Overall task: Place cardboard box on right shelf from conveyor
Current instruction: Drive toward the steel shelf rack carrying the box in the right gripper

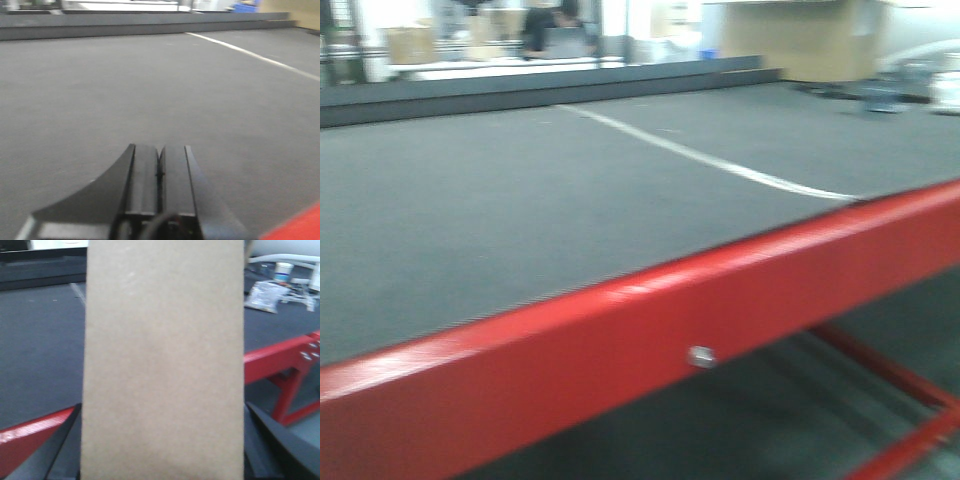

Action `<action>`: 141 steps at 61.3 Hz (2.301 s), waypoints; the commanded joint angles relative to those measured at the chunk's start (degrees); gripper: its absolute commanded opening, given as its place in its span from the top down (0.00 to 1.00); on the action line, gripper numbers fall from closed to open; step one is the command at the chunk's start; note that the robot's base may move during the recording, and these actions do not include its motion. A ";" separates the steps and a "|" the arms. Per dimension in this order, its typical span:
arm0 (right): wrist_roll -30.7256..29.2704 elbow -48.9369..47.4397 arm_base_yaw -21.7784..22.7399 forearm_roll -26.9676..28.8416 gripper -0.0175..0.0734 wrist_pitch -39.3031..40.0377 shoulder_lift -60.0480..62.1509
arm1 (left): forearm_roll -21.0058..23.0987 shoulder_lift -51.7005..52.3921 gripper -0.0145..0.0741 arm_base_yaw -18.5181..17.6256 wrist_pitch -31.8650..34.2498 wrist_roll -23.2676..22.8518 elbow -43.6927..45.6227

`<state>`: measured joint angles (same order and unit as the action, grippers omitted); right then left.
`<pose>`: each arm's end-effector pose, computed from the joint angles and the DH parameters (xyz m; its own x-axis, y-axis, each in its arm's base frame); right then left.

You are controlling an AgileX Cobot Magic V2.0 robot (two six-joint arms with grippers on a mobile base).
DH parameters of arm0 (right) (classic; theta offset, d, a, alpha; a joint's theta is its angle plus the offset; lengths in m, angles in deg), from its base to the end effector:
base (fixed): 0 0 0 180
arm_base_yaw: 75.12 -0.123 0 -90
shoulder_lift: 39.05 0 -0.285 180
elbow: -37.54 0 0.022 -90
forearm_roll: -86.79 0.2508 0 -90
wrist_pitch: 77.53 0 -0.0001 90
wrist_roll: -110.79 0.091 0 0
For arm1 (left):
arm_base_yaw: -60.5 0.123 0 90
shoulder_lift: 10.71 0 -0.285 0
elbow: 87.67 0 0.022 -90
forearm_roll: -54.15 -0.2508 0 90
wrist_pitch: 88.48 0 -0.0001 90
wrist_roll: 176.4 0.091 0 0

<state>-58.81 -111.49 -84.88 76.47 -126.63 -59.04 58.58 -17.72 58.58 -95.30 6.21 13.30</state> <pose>0.0041 -0.0118 0.3804 -0.1663 0.0345 -0.9855 -0.0260 0.9989 0.0394 0.0566 -0.0027 0.1924 -0.0508 -0.0295 -0.9983 0.0411 0.9987 -0.0316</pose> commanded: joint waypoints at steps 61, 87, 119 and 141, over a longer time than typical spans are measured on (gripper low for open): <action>-0.43 -1.42 0.25 -1.12 0.64 6.06 -0.89 | 0.34 0.73 0.97 0.02 4.88 0.02 -0.55; -0.43 -1.42 0.25 -1.12 0.64 6.06 -0.89 | 0.34 0.73 0.97 0.02 4.88 0.02 -0.55; -0.43 -1.42 0.25 -1.12 0.64 6.06 -0.89 | 0.34 0.83 0.97 0.02 4.88 0.02 -0.55; -0.43 -1.42 0.25 -1.12 0.64 6.06 -0.89 | 0.34 0.83 0.97 0.02 4.88 0.02 -0.55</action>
<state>-58.81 -111.49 -84.88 76.47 -126.63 -59.00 58.58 -17.72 58.58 -95.30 6.21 13.30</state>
